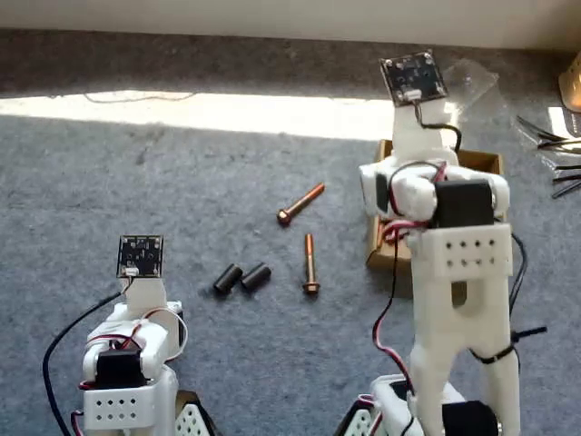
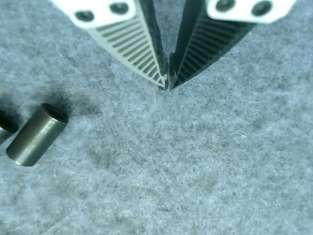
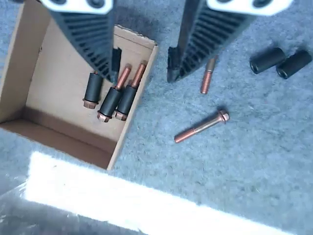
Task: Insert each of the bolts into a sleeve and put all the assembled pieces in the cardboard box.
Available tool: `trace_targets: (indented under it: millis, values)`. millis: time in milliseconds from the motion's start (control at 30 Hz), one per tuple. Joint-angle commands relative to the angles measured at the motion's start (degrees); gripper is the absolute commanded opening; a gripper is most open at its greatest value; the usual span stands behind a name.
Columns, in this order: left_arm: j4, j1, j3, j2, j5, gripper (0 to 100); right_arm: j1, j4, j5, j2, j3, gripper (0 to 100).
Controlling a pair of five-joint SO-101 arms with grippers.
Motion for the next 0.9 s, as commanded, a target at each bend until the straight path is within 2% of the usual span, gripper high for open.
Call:
trace_targets:
  millis: [0,333,867]
  values:
    - [0.35,-0.48,1.27,-0.31,-0.35,3,-1.10,0.75,-0.53,-8.92,-1.45,14.7]
    - [0.35,-0.48,1.27,-0.31,-0.35,3,-1.10,0.31,-0.53,-26.86,13.67,14.7]
    - [0.35,-0.48,1.27,-0.31,-0.35,3,-1.10,-13.41,-0.44,-52.53,44.70,14.7]
